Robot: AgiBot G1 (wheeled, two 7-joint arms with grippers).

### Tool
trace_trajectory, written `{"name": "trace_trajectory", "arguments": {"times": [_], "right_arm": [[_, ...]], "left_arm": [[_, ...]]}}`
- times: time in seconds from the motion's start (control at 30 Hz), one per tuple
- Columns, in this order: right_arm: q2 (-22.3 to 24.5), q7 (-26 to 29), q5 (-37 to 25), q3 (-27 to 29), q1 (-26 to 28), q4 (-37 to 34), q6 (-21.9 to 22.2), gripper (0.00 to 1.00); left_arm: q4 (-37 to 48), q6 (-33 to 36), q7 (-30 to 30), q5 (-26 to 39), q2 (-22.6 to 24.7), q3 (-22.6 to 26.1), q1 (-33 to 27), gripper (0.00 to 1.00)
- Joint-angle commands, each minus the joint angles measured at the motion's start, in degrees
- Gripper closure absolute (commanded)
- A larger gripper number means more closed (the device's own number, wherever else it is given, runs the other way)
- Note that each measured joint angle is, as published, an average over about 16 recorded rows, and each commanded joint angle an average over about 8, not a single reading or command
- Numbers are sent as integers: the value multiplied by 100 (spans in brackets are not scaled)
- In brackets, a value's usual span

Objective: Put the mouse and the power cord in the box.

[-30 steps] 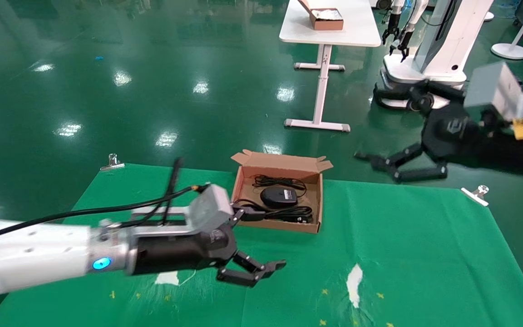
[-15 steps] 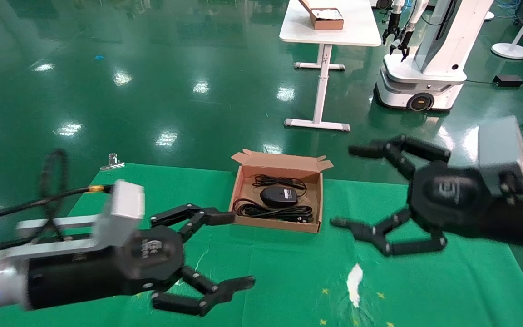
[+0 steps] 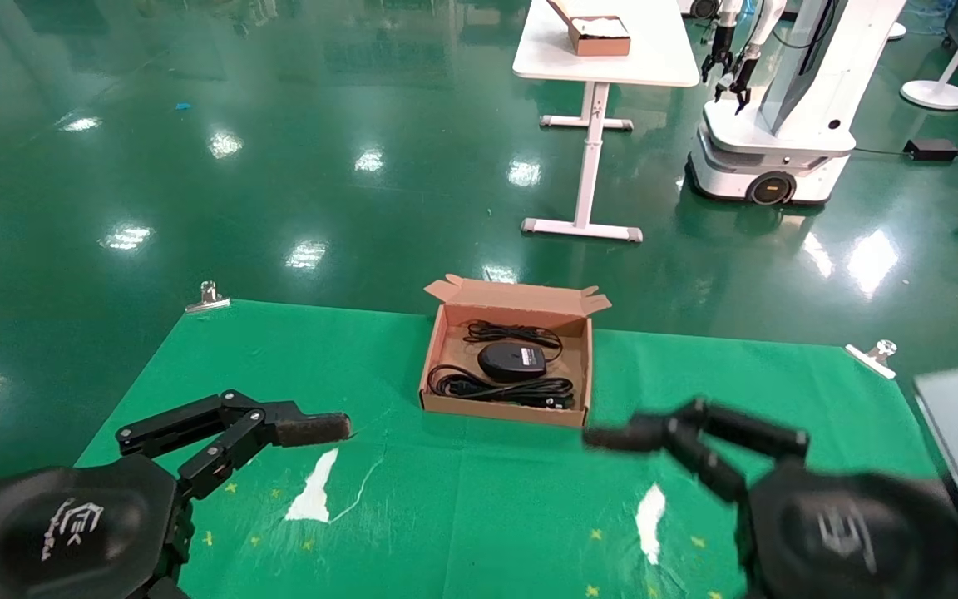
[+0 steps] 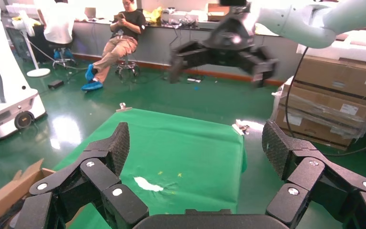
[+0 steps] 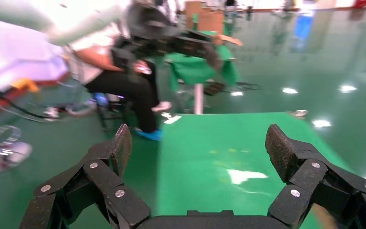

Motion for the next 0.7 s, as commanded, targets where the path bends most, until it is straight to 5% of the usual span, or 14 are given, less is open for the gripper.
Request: {"name": "trace_trajectory", "arguments": {"times": [0.03, 0.7], "right_arm": [[42, 129, 108, 54, -174, 182, -32, 0], [27, 91, 68, 34, -102, 104, -16, 0]], "left_arm": [[-42, 74, -1, -69, -57, -90, 53, 0], [-18, 31, 0, -30, -27, -35, 25, 0]]}}
